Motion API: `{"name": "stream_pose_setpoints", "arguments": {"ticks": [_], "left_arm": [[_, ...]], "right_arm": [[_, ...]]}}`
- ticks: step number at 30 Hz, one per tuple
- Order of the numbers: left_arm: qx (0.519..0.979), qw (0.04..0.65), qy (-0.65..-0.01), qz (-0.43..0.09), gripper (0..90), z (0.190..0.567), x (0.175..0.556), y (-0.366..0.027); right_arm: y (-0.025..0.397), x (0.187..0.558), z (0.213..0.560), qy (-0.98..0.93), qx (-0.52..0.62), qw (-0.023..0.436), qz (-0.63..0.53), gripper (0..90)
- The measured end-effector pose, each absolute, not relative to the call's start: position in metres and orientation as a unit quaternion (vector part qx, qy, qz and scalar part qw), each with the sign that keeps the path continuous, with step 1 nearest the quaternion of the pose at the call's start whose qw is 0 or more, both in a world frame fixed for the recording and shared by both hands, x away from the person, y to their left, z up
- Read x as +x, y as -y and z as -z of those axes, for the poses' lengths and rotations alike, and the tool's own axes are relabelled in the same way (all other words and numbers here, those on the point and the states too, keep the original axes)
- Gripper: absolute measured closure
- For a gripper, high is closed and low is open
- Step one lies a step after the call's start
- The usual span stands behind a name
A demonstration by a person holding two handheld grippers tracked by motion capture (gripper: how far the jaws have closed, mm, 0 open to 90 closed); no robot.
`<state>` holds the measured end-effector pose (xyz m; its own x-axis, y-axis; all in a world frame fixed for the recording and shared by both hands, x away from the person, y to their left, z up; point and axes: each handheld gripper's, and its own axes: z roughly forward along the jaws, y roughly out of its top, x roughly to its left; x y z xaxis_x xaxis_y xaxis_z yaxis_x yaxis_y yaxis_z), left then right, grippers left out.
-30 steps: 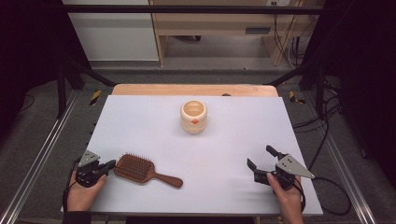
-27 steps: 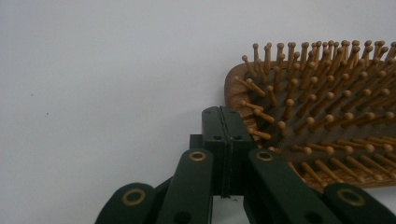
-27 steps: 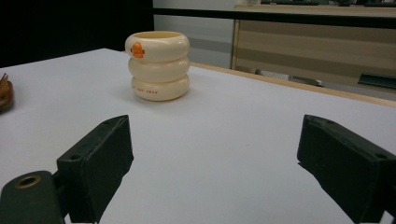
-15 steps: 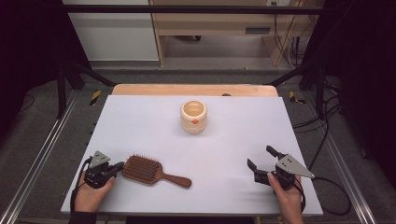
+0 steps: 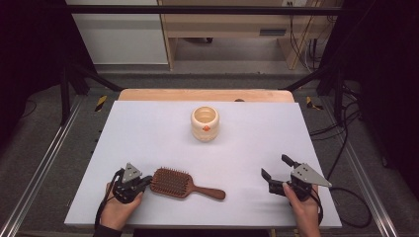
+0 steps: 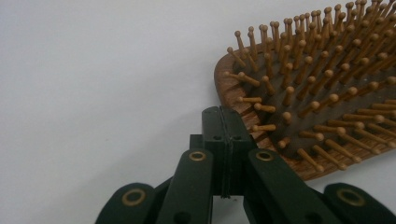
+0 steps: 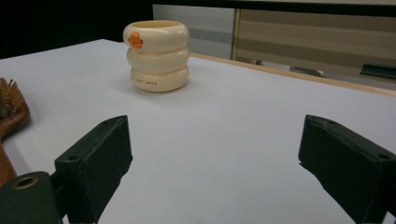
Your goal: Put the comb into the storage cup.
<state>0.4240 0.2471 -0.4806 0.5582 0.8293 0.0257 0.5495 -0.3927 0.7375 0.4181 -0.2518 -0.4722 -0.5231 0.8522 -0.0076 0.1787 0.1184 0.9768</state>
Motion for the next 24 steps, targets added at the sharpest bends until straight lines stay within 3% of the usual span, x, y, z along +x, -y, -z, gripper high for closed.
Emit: {"name": "stream_pose_setpoints", "arguments": {"ticks": [24], "left_arm": [[0.820, 0.375, -0.394, -0.177, 90.0, 0.484, 0.423, -0.177]], "right_arm": [[0.253, 0.418, 0.470, -0.694, 0.389, 0.292, -0.530, 8.5]]}}
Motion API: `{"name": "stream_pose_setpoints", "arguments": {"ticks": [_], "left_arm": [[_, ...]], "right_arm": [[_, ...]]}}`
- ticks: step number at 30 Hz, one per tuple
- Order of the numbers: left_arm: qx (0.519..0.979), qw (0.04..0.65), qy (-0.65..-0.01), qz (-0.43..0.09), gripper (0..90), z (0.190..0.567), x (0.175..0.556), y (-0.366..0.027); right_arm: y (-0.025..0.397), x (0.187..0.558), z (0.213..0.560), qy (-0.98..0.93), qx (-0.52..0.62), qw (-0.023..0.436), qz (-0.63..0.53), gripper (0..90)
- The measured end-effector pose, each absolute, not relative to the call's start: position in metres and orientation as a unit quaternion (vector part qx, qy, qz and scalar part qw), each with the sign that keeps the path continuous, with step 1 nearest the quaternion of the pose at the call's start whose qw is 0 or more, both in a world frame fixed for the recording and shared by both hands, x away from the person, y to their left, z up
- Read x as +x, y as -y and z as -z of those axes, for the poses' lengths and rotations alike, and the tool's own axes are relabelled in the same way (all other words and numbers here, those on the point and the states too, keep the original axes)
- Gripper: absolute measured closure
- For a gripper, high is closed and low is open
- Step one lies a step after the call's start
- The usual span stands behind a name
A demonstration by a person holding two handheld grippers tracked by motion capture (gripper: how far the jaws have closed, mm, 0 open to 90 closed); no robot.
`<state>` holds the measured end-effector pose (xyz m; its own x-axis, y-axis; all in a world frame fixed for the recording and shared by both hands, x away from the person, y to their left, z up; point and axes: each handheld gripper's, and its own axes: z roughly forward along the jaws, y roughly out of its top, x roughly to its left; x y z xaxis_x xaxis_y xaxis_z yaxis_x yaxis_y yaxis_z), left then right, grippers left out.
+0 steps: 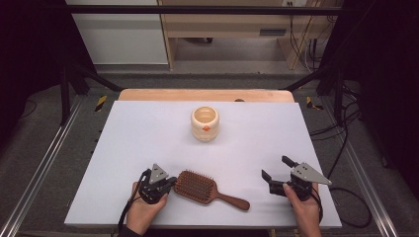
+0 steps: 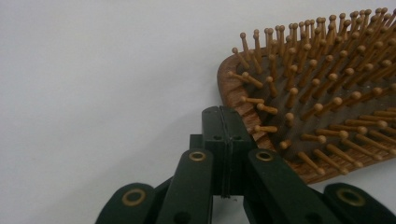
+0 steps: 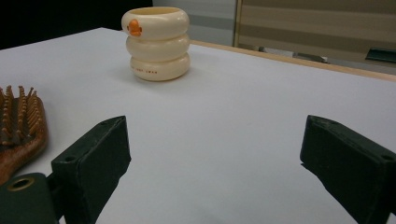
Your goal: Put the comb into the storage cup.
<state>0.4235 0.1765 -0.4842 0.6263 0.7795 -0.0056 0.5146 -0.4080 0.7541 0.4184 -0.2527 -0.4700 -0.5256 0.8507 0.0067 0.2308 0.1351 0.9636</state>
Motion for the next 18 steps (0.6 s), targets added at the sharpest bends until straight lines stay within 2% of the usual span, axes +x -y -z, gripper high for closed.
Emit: {"name": "stream_pose_setpoints", "arguments": {"ticks": [18], "left_arm": [[0.831, 0.380, -0.370, -0.167, 90.0, 0.484, 0.417, -0.147]], "right_arm": [[0.251, 0.419, 0.470, -0.699, 0.390, 0.289, -0.525, 7.5]]}}
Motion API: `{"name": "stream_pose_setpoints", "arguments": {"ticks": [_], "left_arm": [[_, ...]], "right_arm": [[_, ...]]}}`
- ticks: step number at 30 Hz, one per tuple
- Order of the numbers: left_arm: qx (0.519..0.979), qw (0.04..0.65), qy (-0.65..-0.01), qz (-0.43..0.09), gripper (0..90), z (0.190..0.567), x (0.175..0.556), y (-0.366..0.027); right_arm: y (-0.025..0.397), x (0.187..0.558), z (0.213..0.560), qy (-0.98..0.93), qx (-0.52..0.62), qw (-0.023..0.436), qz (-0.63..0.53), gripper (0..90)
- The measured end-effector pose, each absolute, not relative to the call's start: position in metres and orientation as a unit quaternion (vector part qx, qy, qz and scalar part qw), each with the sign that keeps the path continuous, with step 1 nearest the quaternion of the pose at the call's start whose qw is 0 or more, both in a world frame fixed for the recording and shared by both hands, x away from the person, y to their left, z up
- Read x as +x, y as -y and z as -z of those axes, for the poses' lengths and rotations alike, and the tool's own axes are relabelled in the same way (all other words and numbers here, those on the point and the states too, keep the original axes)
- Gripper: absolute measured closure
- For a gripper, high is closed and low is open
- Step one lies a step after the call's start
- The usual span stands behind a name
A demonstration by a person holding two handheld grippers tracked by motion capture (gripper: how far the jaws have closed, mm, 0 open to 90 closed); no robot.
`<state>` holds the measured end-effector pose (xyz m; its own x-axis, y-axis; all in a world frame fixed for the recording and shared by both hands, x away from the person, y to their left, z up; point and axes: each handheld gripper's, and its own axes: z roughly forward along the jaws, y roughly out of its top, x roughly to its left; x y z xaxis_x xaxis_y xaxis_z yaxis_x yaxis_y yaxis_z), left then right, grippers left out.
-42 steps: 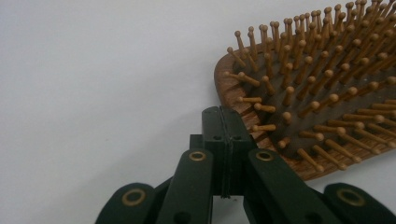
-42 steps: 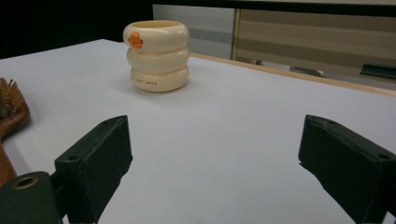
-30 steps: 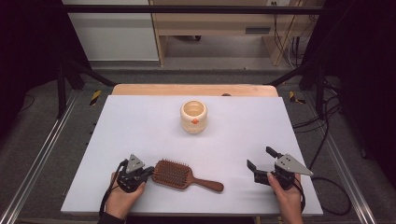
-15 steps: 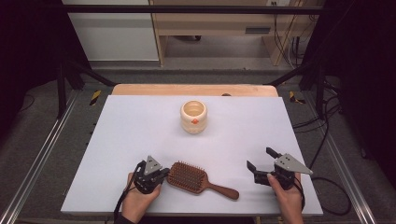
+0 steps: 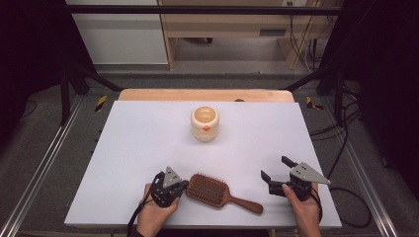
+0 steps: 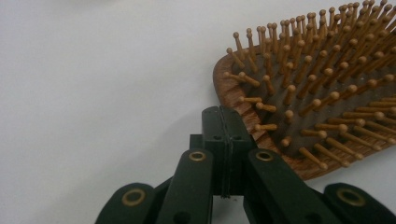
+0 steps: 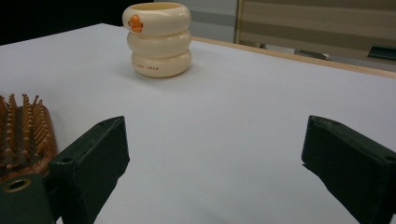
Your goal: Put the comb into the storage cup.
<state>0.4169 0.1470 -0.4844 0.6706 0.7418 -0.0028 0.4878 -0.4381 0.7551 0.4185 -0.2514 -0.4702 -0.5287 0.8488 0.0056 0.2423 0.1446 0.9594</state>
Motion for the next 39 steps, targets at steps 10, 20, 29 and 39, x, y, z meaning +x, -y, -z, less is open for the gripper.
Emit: {"name": "stream_pose_setpoints", "arguments": {"ticks": [10, 20, 29, 39], "left_arm": [[0.835, 0.385, -0.357, -0.167, 90.0, 0.485, 0.416, -0.140], [0.797, 0.421, -0.369, -0.226, 90.0, 0.473, 0.417, -0.172], [0.738, 0.441, -0.388, -0.332, 90.0, 0.449, 0.408, -0.247], [0.680, 0.464, -0.442, -0.357, 56.0, 0.458, 0.408, -0.297]], "right_arm": [[0.251, 0.419, 0.470, -0.699, 0.391, 0.288, -0.525, 7.4], [0.243, 0.418, 0.468, -0.705, 0.405, 0.281, -0.510, 6.2], [0.213, 0.413, 0.450, -0.752, 0.368, 0.259, -0.482, 7.0], [0.189, 0.400, 0.418, -0.824, 0.317, 0.227, -0.411, 8.8]]}}
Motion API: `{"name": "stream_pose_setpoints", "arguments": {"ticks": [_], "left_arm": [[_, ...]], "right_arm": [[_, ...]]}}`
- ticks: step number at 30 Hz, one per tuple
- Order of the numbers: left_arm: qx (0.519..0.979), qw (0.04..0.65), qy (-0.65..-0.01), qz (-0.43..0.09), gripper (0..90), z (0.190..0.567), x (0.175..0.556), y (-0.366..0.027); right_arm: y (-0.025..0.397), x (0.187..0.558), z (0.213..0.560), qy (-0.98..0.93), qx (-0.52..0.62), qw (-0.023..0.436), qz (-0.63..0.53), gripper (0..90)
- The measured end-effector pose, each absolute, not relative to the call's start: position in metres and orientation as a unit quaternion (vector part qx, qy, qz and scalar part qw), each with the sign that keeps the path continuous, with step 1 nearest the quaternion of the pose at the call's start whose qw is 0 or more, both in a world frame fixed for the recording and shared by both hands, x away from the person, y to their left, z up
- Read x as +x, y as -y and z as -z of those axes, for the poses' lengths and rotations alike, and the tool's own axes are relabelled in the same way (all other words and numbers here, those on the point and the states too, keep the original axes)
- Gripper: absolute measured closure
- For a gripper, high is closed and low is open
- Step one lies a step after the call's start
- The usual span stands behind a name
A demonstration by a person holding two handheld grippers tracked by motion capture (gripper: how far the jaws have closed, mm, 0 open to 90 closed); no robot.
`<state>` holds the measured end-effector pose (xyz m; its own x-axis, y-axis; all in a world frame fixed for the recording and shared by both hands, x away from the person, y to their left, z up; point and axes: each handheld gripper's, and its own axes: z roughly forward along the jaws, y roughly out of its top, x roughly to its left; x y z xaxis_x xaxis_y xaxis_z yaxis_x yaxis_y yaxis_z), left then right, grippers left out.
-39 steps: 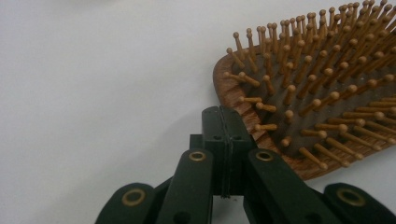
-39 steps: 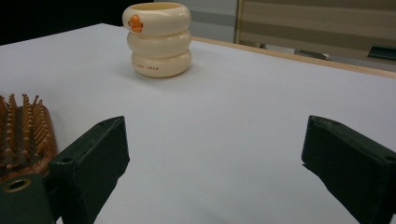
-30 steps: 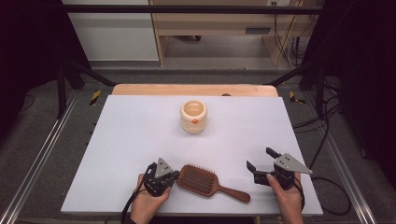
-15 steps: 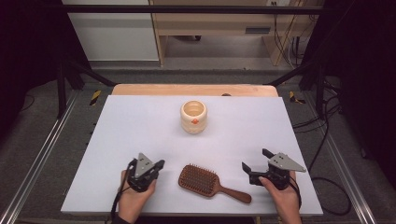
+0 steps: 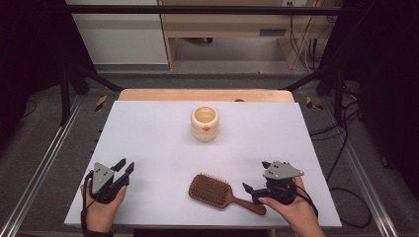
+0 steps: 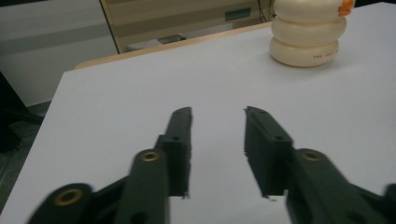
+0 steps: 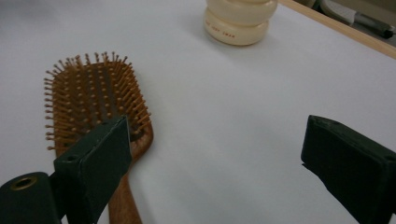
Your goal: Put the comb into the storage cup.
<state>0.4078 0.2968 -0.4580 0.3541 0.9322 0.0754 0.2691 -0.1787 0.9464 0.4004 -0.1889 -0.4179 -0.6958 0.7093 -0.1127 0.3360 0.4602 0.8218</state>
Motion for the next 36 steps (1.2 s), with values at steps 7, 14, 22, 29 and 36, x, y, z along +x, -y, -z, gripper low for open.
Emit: {"name": "stream_pose_setpoints", "arguments": {"ticks": [7, 14, 22, 29, 36], "left_arm": [[0.662, 0.480, -0.449, -0.359, 19.2, 0.463, 0.414, -0.301], [0.658, 0.494, -0.447, -0.350, 4.3, 0.464, 0.413, -0.306], [0.651, 0.498, -0.450, -0.355, 4.2, 0.464, 0.412, -0.310], [0.649, 0.503, -0.444, -0.359, 4.1, 0.463, 0.410, -0.309], [0.649, 0.504, -0.443, -0.358, 4.1, 0.463, 0.409, -0.309]], "right_arm": [[0.178, 0.399, 0.409, -0.856, 0.291, 0.206, -0.374, 9.4], [0.168, 0.406, 0.415, -0.884, 0.277, 0.190, -0.325, 10.4], [0.160, 0.408, 0.428, -0.895, 0.271, 0.165, -0.313, 10.2], [0.154, 0.408, 0.435, -0.901, 0.266, 0.157, -0.306, 11.1], [0.153, 0.407, 0.438, -0.906, 0.265, 0.145, -0.296, 12.4]]}}
